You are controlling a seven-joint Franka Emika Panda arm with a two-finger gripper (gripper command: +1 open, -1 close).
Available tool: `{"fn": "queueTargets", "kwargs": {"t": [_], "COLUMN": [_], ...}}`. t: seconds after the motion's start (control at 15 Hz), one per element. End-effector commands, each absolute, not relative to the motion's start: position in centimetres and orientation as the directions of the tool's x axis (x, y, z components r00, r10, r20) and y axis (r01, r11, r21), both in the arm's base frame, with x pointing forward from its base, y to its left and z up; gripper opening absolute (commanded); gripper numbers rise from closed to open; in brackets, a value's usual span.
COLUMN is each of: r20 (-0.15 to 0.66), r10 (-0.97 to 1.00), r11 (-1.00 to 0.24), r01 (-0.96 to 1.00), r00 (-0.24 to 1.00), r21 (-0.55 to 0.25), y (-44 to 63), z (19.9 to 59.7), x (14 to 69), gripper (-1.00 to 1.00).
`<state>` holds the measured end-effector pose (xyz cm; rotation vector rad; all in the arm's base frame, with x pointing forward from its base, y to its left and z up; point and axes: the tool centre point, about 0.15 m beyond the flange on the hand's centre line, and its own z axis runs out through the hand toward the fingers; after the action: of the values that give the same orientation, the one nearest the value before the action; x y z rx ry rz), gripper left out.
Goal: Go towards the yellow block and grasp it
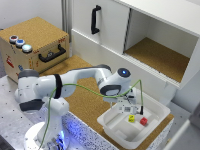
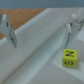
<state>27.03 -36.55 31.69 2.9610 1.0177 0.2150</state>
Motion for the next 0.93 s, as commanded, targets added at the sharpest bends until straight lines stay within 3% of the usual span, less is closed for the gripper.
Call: {"fn": "queueTargets", "kwargs": {"t": [0.0,0.27,0.53,0.67,0.87], "r20": [0.082,0.094,0.181,0.158,0.131], "r10": [0.621,0.62,0.621,0.608,0.599], "r11": [-0.774,-0.776,-0.77,-0.79,-0.795], "r01": [0.627,0.627,0.636,0.613,0.607], "r00": [0.779,0.779,0.763,0.778,0.79], "r21": [-0.092,-0.071,-0.038,0.018,-0.021], "y": [-41.7,-42.0,-41.6,-41.9,-42.8], "z": [28.0,25.7,24.3,23.7,21.8], "x": [33.1,33.8,34.7,34.7,35.1], "gripper": [1.0,1.0,1.0,1.0,1.0]}}
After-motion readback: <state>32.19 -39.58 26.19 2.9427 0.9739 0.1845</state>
